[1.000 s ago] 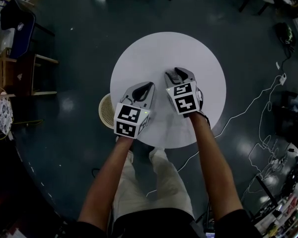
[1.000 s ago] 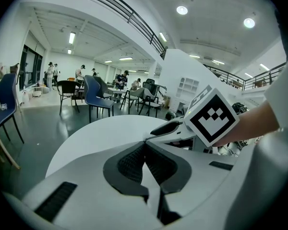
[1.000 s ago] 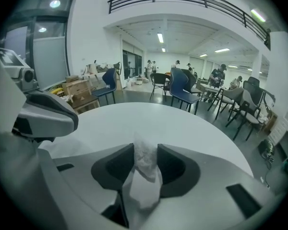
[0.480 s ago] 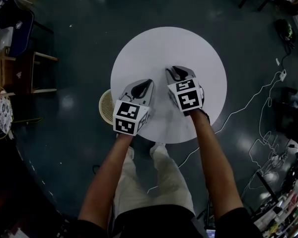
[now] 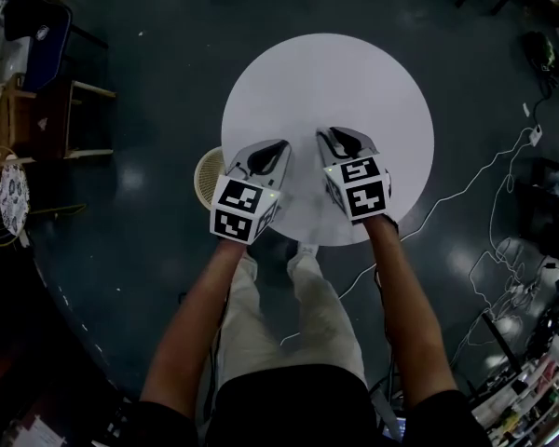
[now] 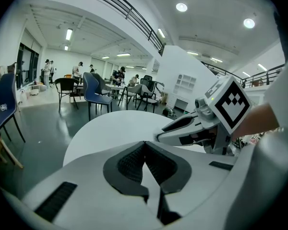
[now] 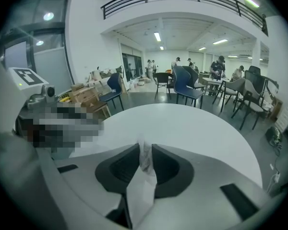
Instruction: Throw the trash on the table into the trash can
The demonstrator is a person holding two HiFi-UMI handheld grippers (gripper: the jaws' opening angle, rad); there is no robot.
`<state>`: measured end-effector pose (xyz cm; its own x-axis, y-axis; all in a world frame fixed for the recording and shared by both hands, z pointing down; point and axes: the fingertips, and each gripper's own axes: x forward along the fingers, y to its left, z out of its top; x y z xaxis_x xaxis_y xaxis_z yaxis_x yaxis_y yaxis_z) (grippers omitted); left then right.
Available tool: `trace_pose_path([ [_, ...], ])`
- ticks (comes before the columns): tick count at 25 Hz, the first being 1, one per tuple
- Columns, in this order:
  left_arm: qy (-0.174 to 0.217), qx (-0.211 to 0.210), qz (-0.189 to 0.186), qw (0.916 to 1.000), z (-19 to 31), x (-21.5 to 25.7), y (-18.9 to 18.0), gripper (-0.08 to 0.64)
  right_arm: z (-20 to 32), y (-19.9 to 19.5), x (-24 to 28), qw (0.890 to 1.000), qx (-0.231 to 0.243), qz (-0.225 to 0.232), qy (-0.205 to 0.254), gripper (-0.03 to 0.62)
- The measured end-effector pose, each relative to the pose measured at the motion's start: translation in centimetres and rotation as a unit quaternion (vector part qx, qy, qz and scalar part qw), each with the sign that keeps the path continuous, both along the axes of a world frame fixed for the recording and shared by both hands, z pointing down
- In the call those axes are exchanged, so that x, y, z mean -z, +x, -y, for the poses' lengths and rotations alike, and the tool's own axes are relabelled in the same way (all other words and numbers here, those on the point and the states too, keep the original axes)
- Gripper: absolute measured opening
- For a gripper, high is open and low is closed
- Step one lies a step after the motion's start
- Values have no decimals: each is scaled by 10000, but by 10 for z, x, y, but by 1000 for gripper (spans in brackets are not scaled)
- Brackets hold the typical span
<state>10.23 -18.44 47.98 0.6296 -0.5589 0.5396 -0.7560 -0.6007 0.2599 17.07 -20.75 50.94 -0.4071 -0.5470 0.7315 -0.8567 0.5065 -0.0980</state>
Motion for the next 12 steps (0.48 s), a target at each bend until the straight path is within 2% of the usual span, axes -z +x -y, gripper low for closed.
trace_pose_path([
  [5,-54,-9,44,10000,-20,3,-18,15,-32,-21,7,9996,-92,275,-45,87],
  [12,-224,67,49,9997,-54,-2,-54,15,-74,-49,5,9994,-92,196,-257,86],
])
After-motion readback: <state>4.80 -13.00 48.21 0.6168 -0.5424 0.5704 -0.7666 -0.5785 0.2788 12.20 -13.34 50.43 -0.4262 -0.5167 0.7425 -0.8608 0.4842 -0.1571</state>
